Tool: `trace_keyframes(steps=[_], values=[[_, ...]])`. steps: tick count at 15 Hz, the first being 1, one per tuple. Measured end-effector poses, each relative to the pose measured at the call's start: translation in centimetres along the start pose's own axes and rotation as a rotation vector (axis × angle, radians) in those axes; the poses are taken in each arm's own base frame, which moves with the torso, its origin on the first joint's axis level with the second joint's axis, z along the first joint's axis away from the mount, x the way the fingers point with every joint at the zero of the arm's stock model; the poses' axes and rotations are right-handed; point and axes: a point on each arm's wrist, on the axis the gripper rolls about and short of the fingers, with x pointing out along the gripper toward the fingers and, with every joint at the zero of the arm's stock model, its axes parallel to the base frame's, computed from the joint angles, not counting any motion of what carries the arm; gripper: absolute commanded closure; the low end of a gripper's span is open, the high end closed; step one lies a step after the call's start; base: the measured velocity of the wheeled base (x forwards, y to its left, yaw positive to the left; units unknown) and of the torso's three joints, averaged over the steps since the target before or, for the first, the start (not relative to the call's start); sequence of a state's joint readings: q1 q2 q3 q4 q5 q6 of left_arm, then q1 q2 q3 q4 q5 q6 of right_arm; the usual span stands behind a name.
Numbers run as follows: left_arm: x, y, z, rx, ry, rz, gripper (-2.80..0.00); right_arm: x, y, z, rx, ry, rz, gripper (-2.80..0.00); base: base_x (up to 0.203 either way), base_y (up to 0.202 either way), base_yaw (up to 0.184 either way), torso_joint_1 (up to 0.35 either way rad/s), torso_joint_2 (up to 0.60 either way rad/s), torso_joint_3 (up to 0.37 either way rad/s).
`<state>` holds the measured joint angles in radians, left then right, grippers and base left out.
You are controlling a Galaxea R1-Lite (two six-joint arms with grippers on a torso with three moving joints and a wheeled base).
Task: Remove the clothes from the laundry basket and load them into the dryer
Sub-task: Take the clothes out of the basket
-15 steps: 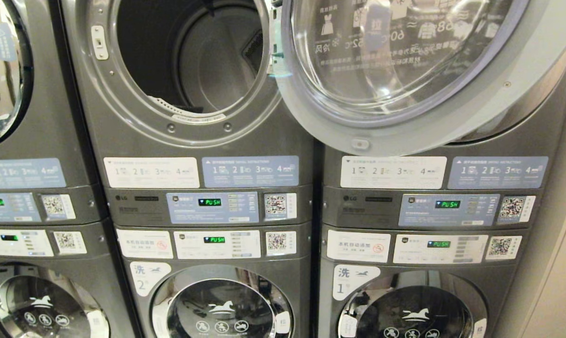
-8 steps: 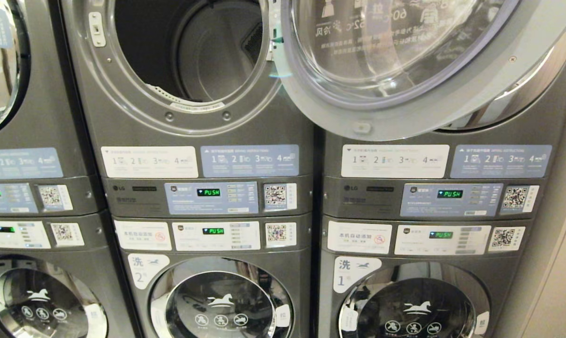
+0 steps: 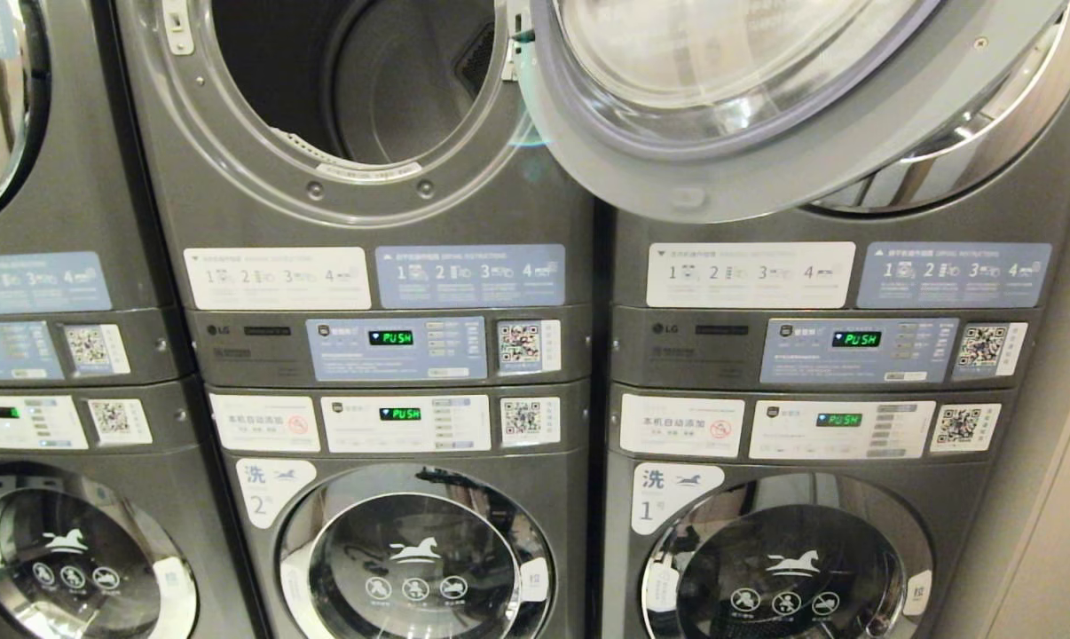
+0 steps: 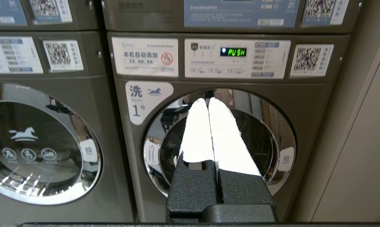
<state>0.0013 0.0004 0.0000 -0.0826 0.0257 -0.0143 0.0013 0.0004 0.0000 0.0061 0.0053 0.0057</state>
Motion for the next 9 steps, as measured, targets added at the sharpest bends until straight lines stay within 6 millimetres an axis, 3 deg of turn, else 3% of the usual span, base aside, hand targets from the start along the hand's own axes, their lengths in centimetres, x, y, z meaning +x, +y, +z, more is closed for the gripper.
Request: trace_keyframes(steps=[9], values=[[0.0,0.0,0.0,0.0,0.0,0.0,0.0,0.0,0.0,0.0,0.0,-0.001,0.0,0.0,0.0,0.0,0.0,-0.252,0.54,0.281]])
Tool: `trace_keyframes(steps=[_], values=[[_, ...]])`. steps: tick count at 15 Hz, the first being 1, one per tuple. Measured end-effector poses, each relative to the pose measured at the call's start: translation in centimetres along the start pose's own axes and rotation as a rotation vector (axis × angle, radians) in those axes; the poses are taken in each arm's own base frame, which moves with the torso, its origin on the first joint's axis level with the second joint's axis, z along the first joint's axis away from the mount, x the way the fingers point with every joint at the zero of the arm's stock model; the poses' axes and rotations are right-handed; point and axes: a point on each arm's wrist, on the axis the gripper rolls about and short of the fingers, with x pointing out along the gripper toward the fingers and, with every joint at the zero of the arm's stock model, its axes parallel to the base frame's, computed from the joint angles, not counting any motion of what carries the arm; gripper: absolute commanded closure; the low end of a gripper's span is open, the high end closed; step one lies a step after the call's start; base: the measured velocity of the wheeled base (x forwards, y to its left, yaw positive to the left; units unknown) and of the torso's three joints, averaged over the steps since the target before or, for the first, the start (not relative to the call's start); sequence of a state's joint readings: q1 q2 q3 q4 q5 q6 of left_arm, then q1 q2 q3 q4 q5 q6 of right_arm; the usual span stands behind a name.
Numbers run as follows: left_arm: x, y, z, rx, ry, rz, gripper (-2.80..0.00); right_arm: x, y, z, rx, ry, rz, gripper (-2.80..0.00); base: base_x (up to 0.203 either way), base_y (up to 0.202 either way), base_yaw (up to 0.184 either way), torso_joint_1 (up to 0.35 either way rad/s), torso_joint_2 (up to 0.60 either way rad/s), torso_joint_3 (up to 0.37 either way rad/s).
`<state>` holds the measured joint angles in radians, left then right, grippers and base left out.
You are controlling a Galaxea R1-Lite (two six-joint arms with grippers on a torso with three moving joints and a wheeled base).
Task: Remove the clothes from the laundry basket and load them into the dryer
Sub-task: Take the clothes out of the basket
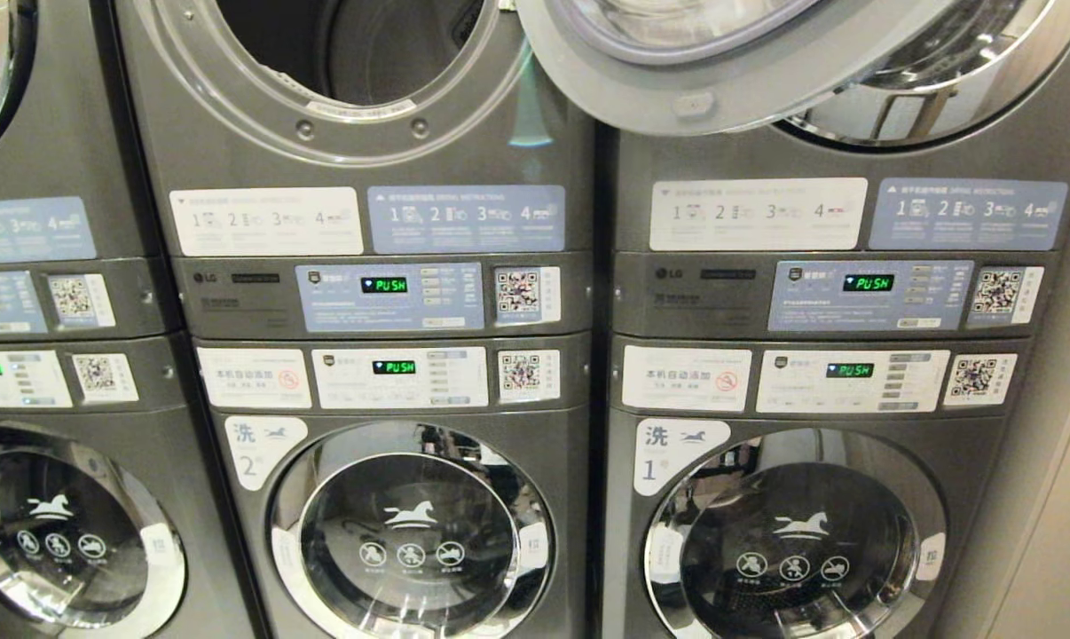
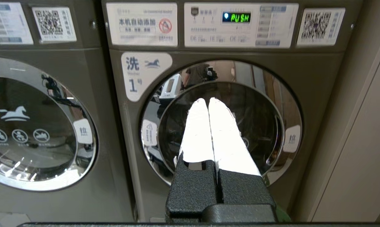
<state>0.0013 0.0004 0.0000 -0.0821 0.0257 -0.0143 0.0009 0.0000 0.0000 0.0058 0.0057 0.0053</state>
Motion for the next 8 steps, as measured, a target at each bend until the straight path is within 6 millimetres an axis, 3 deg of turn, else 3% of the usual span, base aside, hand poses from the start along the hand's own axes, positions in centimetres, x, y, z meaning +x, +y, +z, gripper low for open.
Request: trace_keyframes(steps=[8], values=[[0.0,0.0,0.0,0.0,0.0,0.0,0.0,0.0,0.0,0.0,-0.001,0.0,0.0,0.0,0.0,0.0,0.0,-0.232,0.5,0.27]])
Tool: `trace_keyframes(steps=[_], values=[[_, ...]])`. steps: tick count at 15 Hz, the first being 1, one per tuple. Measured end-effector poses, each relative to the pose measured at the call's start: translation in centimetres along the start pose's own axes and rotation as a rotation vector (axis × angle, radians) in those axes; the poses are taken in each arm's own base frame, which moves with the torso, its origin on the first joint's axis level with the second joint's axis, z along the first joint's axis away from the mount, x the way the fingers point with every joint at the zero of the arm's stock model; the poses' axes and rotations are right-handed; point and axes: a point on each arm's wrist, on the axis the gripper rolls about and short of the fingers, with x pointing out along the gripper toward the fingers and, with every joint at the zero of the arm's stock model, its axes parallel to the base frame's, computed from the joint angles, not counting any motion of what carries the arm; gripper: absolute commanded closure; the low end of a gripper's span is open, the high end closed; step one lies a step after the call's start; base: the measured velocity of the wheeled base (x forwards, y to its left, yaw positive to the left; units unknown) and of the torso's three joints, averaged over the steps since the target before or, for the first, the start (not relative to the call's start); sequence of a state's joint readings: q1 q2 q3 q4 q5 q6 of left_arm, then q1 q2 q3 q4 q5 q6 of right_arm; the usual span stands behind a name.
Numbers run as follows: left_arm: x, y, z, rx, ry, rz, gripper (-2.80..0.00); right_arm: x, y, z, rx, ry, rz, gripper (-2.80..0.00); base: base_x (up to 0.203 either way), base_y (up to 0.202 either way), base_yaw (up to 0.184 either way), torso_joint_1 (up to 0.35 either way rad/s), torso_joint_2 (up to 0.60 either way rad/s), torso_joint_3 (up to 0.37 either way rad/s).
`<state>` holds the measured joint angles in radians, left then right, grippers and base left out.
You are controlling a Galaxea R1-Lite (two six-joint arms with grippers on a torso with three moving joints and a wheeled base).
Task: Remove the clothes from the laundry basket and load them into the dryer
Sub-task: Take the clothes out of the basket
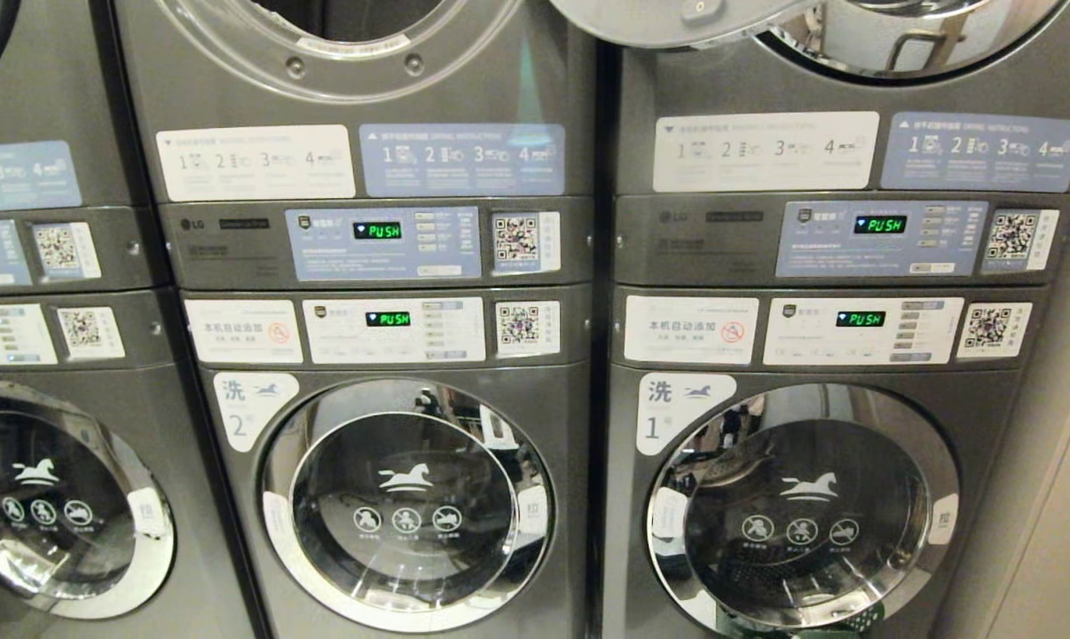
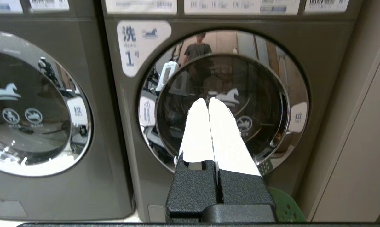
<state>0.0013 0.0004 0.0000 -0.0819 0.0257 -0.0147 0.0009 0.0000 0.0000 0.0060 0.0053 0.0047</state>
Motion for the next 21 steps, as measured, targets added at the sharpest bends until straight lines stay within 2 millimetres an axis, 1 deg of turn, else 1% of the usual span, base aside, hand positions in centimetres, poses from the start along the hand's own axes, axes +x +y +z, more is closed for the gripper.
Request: trace_keyframes(steps=[9,17,21], values=[[0.0,0.0,0.0,0.0,0.0,0.0,0.0,0.0,0.0,0.0,0.0,0.0,0.0,0.0,0.0,0.0,0.0,-0.201,0.47,0.266],[0.0,0.0,0.01,0.0,-0.001,0.0,0.0,0.0,0.0,0.0,-0.002,0.0,0.001,0.0,0.0,0.0,0.0,0.029,0.03,0.011],[0.0,0.0,0.01,0.0,-0.001,0.0,0.0,0.0,0.01,0.0,-0.009,0.0,0.004,0.0,0.0,0.0,0.0,-0.095,0.1,0.079]])
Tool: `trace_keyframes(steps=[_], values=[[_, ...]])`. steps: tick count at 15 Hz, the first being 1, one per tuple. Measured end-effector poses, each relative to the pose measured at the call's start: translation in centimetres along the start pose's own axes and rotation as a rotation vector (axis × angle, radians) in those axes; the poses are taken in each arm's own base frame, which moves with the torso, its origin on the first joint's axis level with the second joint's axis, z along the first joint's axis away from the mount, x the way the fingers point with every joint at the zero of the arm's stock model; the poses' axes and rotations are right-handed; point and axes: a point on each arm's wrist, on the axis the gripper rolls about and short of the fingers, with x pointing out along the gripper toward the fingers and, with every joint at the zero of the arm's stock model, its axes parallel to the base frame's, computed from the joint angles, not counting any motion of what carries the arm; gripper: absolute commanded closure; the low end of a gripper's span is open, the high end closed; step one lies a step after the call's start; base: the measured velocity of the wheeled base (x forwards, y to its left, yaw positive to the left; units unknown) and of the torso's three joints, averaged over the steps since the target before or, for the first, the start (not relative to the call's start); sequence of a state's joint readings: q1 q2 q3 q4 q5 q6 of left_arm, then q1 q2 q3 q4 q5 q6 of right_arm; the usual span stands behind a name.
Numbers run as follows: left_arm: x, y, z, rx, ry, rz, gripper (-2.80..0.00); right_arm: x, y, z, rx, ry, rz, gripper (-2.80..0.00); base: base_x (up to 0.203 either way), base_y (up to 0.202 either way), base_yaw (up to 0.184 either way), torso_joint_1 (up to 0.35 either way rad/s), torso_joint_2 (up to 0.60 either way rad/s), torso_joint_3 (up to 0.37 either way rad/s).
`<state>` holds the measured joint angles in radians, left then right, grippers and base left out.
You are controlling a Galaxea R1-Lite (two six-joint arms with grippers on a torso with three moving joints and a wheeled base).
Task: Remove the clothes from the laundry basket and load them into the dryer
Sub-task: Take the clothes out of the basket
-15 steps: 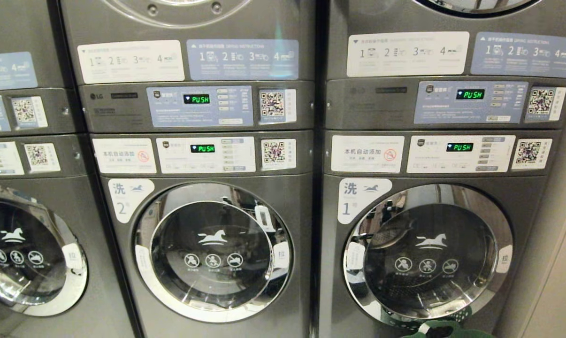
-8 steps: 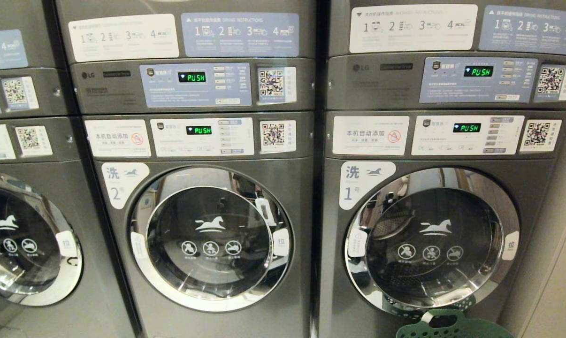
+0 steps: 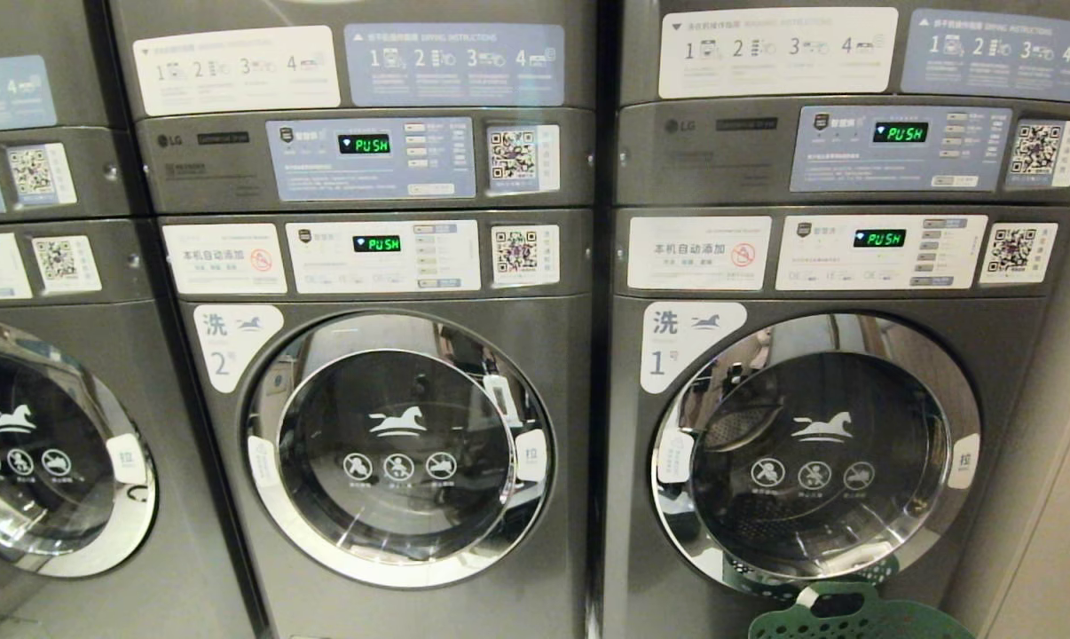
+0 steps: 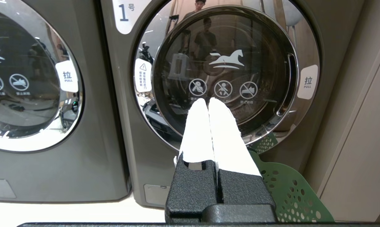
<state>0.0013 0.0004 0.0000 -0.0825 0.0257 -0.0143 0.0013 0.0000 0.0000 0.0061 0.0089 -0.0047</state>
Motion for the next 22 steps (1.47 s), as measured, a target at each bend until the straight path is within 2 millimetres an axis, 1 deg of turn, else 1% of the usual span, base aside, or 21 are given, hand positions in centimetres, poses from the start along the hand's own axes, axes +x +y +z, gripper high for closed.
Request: trace_keyframes(steps=[12,18,22], values=[[0.0,0.0,0.0,0.001,0.0,0.0,0.0,0.0,0.0,0.0,0.004,0.0,-0.002,0.0,0.0,0.0,0.0,-0.002,0.0,0.002],[0.0,0.0,-0.01,0.002,0.001,0.0,0.0,0.0,0.0,0.0,0.003,0.0,-0.003,0.0,0.0,0.008,-0.143,0.002,0.0,0.003],[0.0,0.0,0.01,0.005,-0.001,-0.001,0.0,0.0,0.0,0.0,0.003,0.0,-0.002,0.0,0.0,0.001,-0.02,0.001,0.0,0.0]])
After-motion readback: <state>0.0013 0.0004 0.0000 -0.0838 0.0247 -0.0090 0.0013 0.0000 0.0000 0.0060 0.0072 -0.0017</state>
